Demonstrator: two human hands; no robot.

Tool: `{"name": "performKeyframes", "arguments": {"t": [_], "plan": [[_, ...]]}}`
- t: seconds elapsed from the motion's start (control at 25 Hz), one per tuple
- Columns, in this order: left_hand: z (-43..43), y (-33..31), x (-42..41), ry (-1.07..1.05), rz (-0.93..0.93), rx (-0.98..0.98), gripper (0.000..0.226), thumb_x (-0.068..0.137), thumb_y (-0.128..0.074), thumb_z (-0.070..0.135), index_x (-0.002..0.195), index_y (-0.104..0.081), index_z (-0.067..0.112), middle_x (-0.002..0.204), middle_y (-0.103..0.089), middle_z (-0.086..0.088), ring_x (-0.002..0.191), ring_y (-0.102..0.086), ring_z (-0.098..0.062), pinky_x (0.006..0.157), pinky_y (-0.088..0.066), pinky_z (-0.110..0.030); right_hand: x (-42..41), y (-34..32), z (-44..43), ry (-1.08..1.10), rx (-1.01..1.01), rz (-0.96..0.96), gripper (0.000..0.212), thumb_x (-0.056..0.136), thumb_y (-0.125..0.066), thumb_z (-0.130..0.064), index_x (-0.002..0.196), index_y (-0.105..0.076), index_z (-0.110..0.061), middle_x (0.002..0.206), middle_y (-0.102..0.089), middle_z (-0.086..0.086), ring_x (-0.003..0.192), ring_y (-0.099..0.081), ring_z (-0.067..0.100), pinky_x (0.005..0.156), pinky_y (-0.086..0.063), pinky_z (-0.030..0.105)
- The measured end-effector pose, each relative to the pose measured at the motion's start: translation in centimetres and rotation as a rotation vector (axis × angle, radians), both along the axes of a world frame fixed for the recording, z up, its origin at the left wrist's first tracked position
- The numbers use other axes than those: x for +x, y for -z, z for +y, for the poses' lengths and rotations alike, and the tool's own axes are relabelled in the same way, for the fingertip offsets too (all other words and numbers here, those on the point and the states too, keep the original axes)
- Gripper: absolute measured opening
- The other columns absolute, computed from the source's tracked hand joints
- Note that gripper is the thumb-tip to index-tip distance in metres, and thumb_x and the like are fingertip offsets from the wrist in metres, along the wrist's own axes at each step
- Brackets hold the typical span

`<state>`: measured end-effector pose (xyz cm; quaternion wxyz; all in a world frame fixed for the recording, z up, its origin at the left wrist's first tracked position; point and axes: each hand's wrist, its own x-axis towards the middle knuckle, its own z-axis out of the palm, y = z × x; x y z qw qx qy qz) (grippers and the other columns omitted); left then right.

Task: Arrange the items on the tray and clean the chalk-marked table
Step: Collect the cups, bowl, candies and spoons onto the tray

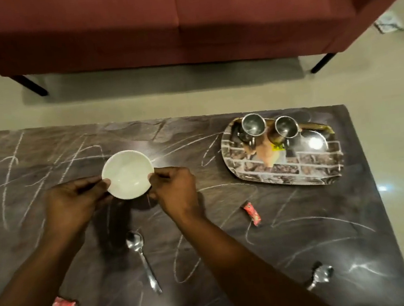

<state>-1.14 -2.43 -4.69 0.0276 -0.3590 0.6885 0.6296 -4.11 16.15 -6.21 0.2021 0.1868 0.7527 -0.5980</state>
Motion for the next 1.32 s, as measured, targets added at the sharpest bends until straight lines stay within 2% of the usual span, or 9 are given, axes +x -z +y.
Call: {"name": "performKeyframes", "arguments": {"t": [0.08, 0.16, 0.32, 0.48, 0.68, 0.84, 0.92, 1.08, 1.32], "plan": [[5.9, -1.0, -1.7, 0.074, 0.012, 0.040, 0.026, 0.095, -0.073, 0.002, 0.119, -0.074, -0.007, 0.105, -0.077, -0.024, 0.085, -0.078, -0.031, 0.073, -0.067, -0.026, 0.2, -1.2, 6.4, 0.093, -0.001, 0.015, 0.019, 0.097, -0.071, -0.024, 0.111, -0.082, -0.018, 0.085, -0.083, 0.007, 0.078, -0.081, 0.025, 0.081, -0.067, 0.050], [12.1, -1.5, -3.1, 0.147, 0.025, 0.097, 0.020, 0.094, -0.073, 0.001, 0.113, -0.077, -0.004, 0.103, -0.078, -0.024, 0.087, -0.077, -0.036, 0.072, -0.068, -0.029, 0.5, -2.3, 12.9, 0.181, 0.004, 0.062, 0.010, 0.097, -0.073, -0.023, 0.100, -0.082, -0.024, 0.081, -0.083, 0.005, 0.072, -0.081, 0.025, 0.075, -0.068, 0.049], [22.3, -0.7, -5.0, 0.262, 0.011, 0.161, 0.017, 0.095, -0.074, 0.001, 0.108, -0.079, -0.008, 0.098, -0.080, -0.024, 0.090, -0.080, -0.040, 0.078, -0.068, -0.043, 0.8, -3.2, 23.1, 0.298, 0.087, 0.092, 0.033, 0.095, -0.075, -0.016, 0.072, -0.080, -0.040, 0.074, -0.082, -0.002, 0.063, -0.080, 0.020, 0.063, -0.067, 0.037], [28.6, 0.8, -6.4, 0.301, -0.032, 0.165, 0.010, 0.093, -0.077, 0.004, 0.100, -0.082, -0.002, 0.096, -0.082, -0.017, 0.091, -0.081, -0.035, 0.081, -0.068, -0.044, 0.3, -1.8, 29.0, 0.354, 0.166, 0.094, 0.023, 0.094, -0.075, -0.017, 0.078, -0.077, -0.034, 0.067, -0.079, -0.002, 0.058, -0.078, 0.018, 0.065, -0.068, 0.045], [31.1, 2.6, -7.5, 0.305, -0.080, 0.122, 0.007, 0.094, -0.078, 0.007, 0.097, -0.081, 0.002, 0.098, -0.082, -0.015, 0.092, -0.081, -0.032, 0.086, -0.067, -0.047, -0.8, 0.6, 31.4, 0.353, 0.133, 0.019, 0.022, 0.096, -0.075, -0.017, 0.078, -0.077, -0.029, 0.066, -0.078, 0.007, 0.064, -0.080, 0.025, 0.071, -0.068, 0.048], [30.8, 3.6, -8.2, 0.252, -0.098, 0.091, 0.007, 0.094, -0.077, 0.008, 0.098, -0.080, 0.003, 0.100, -0.081, -0.015, 0.093, -0.080, -0.030, 0.085, -0.067, -0.043, -2.0, 1.5, 30.9, 0.329, 0.103, -0.017, 0.017, 0.097, -0.076, -0.015, 0.083, -0.077, -0.025, 0.067, -0.079, 0.007, 0.061, -0.079, 0.020, 0.058, -0.065, 0.032], [30.4, 3.9, -8.3, 0.242, -0.098, 0.093, 0.006, 0.094, -0.077, 0.008, 0.097, -0.080, 0.004, 0.097, -0.080, -0.014, 0.089, -0.080, -0.028, 0.080, -0.068, -0.037, -2.3, 1.8, 30.6, 0.331, 0.095, -0.039, 0.013, 0.097, -0.076, -0.015, 0.086, -0.078, -0.021, 0.066, -0.079, 0.005, 0.059, -0.078, 0.017, 0.054, -0.060, 0.026], [30.1, 4.1, -8.5, 0.257, -0.077, 0.094, 0.003, 0.094, -0.078, 0.007, 0.093, -0.080, 0.005, 0.090, -0.080, -0.009, 0.079, -0.078, -0.023, 0.067, -0.066, -0.025, -2.3, 2.1, 30.3, 0.335, 0.101, -0.038, 0.007, 0.097, -0.075, -0.015, 0.091, -0.080, -0.014, 0.066, -0.078, 0.006, 0.062, -0.079, 0.020, 0.056, -0.061, 0.025], [30.0, 4.1, -8.6, 0.279, -0.098, 0.069, 0.013, 0.093, -0.079, 0.009, 0.102, -0.081, -0.001, 0.097, -0.081, -0.014, 0.088, -0.080, -0.027, 0.076, -0.067, -0.034, -2.1, 2.1, 30.2, 0.362, 0.085, -0.056, 0.007, 0.097, -0.076, -0.017, 0.091, -0.079, -0.014, 0.066, -0.078, 0.007, 0.060, -0.078, 0.018, 0.054, -0.059, 0.024]]}}
